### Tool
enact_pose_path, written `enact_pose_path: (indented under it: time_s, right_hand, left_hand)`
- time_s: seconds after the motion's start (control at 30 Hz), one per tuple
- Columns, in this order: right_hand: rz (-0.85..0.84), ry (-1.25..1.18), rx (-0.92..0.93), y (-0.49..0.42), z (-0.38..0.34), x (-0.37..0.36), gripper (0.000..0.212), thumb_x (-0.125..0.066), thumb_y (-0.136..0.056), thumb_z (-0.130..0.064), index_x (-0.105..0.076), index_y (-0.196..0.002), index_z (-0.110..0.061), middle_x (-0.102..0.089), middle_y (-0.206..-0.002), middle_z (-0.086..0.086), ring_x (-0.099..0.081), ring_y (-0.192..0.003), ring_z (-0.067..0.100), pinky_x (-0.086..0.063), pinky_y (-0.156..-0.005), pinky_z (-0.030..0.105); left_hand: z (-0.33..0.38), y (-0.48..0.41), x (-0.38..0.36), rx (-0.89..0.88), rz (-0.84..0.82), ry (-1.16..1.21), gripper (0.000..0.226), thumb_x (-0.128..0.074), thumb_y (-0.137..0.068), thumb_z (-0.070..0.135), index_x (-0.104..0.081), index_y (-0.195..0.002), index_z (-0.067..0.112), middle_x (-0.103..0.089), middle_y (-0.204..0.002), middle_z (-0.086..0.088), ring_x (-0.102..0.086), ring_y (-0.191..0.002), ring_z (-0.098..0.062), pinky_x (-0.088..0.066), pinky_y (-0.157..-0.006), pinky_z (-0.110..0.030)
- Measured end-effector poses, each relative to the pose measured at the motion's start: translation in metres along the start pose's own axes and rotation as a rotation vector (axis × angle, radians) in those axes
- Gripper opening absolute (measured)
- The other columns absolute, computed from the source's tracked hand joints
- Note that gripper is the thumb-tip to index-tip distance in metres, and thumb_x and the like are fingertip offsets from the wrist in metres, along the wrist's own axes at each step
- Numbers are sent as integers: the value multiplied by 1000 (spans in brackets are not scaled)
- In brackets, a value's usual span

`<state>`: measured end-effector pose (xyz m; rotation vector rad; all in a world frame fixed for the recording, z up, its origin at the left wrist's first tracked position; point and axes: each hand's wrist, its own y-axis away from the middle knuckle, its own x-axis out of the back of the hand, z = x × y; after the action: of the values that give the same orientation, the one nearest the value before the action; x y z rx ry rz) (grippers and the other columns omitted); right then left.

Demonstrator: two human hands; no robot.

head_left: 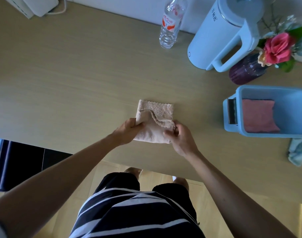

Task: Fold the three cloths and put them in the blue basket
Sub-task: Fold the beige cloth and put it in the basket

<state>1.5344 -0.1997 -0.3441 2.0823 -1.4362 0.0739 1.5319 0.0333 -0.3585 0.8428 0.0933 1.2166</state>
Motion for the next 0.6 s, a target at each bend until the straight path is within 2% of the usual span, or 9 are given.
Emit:
enact_pose_path:
  time_s: [0.03, 0.13, 0.2, 0.33, 0.4, 0.47, 0.53, 0.6]
  right_hand:
    - [41, -27, -21, -4, -3, 0, 4, -64, -91, -16, -64, -91, -11, -59, -68, -9, -52, -55, 1, -41, -54, 22]
    - [136, -78, -90, -17, -6, 1, 34, -56, -99, -25, -52, -75, -1, -39, -57, -3, -30, -46, 5, -24, -46, 24]
    - [142, -57, -108, -23, -9, 1, 38, -51, -101, -30, -47, -70, -9, -33, -54, -5, -25, -43, 4, -20, -44, 24]
    - [180, 43, -153, -35, -6, 2, 44, -49, -102, -33, -40, -63, -17, -32, -50, -9, -27, -41, 5, -20, -42, 20]
    - [209, 83, -164, -40, -3, 1, 44, -49, -102, -34, -42, -63, -16, -34, -50, -8, -30, -44, 9, -21, -43, 22]
    - [228, 111, -167, -43, -2, 0, 43, -48, -102, -35, -43, -65, -14, -35, -51, -6, -31, -46, 11, -22, -45, 26]
    - [249, 132, -160, -45, -1, -1, 43, -48, -102, -35, -45, -67, -12, -35, -52, -6, -31, -47, 12, -21, -45, 28]
    - [258, 135, -144, -47, 0, -3, 42, -48, -102, -35, -45, -68, -11, -33, -52, -6, -29, -47, 12, -20, -45, 27]
  left_hand:
    - [2, -1, 0, -3, 17, 28, 39, -51, -87, 43, -30, -62, 22, -30, -66, 5, -29, -62, -13, -26, -58, -34]
    - [7, -5, -1, -3, 86, 63, 44, -56, -95, 28, -29, -62, 23, -28, -64, 4, -25, -56, -10, -20, -53, -30]
    - [8, -8, -1, 24, 143, 36, 40, -57, -94, 29, -34, -63, 21, -31, -63, 4, -28, -56, -13, -20, -52, -30]
    - [7, -13, -4, 45, 254, -13, 34, -57, -92, 30, -44, -65, 13, -33, -59, 4, -30, -52, -16, -20, -49, -26]
    - [7, -15, -4, 37, 291, -5, 28, -55, -92, 28, -54, -75, 6, -36, -57, 4, -32, -50, -16, -22, -48, -26]
    - [8, -18, -5, 48, 321, -12, 24, -55, -92, 28, -60, -81, 8, -40, -56, 4, -36, -50, -17, -24, -48, -24]
    - [10, -19, -5, 41, 351, -19, 21, -55, -93, 30, -64, -86, 12, -50, -58, 6, -44, -53, -18, -29, -47, -24]
    - [11, -21, -5, 19, 381, -18, 20, -56, -94, 33, -67, -93, 16, -66, -71, 4, -59, -63, -20, -42, -51, -28]
